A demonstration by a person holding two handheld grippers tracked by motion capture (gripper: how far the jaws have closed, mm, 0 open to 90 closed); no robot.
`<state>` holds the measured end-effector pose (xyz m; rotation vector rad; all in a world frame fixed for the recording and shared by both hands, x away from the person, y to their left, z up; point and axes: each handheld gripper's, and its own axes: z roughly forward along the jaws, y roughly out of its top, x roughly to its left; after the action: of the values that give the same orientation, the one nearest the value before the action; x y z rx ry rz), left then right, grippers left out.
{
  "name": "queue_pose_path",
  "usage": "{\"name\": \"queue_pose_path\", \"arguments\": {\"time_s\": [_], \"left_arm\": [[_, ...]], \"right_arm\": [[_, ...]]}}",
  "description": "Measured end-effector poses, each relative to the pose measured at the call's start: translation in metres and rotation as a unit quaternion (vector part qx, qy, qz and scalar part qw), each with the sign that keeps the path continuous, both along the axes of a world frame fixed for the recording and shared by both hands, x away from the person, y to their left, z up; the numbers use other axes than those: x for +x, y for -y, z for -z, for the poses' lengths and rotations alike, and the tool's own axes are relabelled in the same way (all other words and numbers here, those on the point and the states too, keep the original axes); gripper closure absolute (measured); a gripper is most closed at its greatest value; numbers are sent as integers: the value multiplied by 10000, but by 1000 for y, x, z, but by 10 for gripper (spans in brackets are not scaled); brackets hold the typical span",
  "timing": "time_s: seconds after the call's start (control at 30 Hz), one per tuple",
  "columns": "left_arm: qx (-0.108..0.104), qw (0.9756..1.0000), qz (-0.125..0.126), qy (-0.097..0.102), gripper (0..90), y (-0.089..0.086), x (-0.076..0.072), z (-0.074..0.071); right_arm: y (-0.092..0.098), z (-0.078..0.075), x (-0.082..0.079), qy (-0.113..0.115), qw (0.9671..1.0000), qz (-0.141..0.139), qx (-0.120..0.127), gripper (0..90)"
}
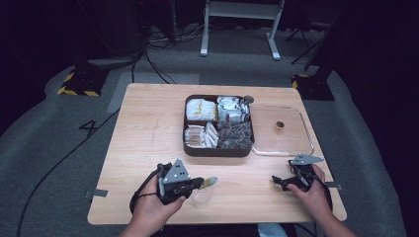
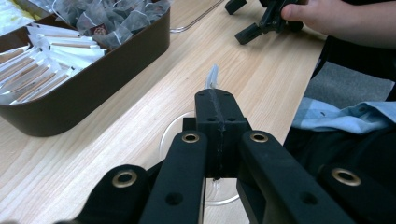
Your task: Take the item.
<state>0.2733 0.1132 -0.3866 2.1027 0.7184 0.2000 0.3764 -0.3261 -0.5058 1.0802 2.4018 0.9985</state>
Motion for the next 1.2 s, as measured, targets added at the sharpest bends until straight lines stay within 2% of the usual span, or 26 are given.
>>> {"name": "queue_pose_path", "arguments": {"time_s": [0.17, 0.2, 0.23, 0.27, 0.5, 0.63, 0.77, 0.9, 0.97, 1.2], "left_arm": [[-32, 9999, 32, -124, 900, -2, 0, 3], [-64, 9999, 19, -147, 859, -2, 0, 3], [-92, 9998, 10, -181, 749, -2, 0, 4], [-62, 9998, 19, -166, 710, -2, -1, 3], [-74, 9999, -58, -72, 616, -2, 1, 4], [-3, 9998, -215, 53, 553, -7, 6, 3], [157, 9989, -407, 179, 499, -15, 12, 0], [227, 9982, -488, 249, 450, -24, 15, -3], [328, 9975, -542, 319, 426, -30, 16, -4], [481, 9954, -767, 321, 365, -52, 19, 2]], "right_arm": [[0, 0, 0, 5, 10000, -5, -1, 1], [0, 0, 0, 3, 10000, -3, 0, 1], [0, 0, 0, 0, 10000, 0, 1, 1], [0, 0, 0, 5, 10000, -4, -1, 1], [0, 0, 0, 0, 10000, 0, 0, 1], [0, 0, 0, 1, 10000, -1, 0, 1], [0, 0, 0, 2, 10000, -1, -5, 0], [0, 0, 0, 0, 10000, -2, -1, 1], [0, 0, 0, -1, 10000, -1, 0, 1], [0, 0, 0, -1, 10000, -1, 0, 1]]}}
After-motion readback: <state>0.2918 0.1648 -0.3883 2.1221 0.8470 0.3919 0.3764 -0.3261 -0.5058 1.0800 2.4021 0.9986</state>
